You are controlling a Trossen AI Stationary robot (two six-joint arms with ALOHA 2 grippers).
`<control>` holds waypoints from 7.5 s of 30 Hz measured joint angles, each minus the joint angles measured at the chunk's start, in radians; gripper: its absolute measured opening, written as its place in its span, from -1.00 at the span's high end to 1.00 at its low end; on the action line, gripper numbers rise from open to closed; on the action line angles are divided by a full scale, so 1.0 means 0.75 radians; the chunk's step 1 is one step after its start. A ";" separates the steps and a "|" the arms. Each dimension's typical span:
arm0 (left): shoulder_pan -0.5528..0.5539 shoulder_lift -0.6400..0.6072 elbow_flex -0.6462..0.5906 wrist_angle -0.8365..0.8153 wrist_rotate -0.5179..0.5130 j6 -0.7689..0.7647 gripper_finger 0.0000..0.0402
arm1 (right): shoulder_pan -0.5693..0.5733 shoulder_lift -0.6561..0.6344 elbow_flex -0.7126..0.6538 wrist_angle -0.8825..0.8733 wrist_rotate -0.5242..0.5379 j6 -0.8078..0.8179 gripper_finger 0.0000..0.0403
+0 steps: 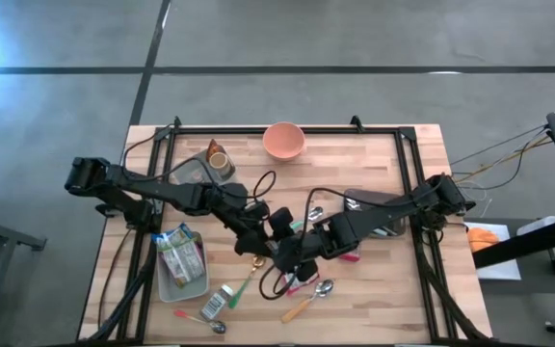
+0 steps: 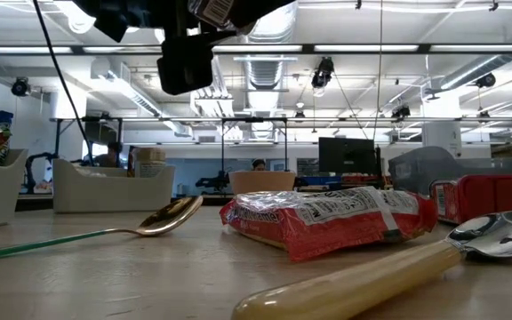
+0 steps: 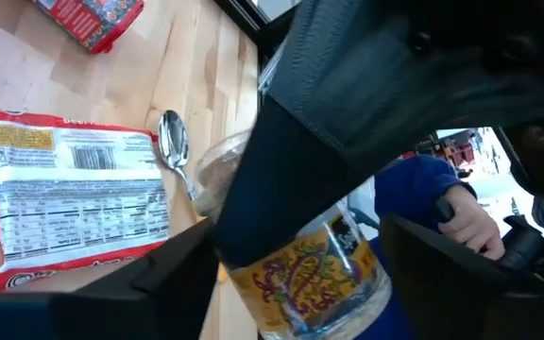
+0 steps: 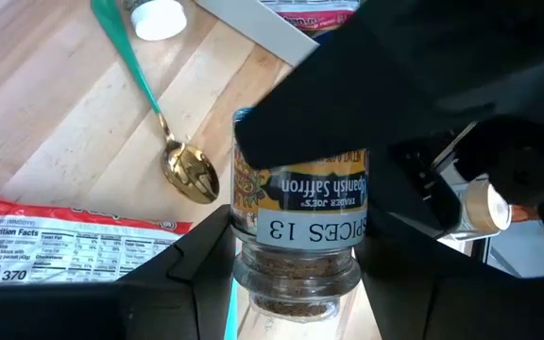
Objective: Pick & Place Food Item
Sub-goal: Put the brown seasoning bottle into the top gray bin
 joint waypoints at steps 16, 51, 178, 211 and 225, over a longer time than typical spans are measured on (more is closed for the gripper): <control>0.001 0.000 0.000 -0.003 0.000 -0.010 -0.10 | 0.001 0.000 0.000 0.034 0.000 0.024 0.06; 0.014 -0.113 0.001 -0.112 -0.047 0.110 0.10 | -0.007 0.002 0.045 0.034 0.093 0.258 0.05; -0.020 -0.314 -0.199 0.734 -0.579 1.010 0.10 | -0.149 -0.229 -0.869 2.403 0.036 0.483 -0.85; -0.019 -0.296 -0.202 0.748 -0.519 1.014 0.10 | -0.169 -0.231 -0.868 2.367 -0.033 0.470 -0.06; -0.020 -0.294 -0.202 0.749 -0.431 1.022 0.10 | -0.206 -0.231 -0.868 2.335 -0.256 0.509 -0.07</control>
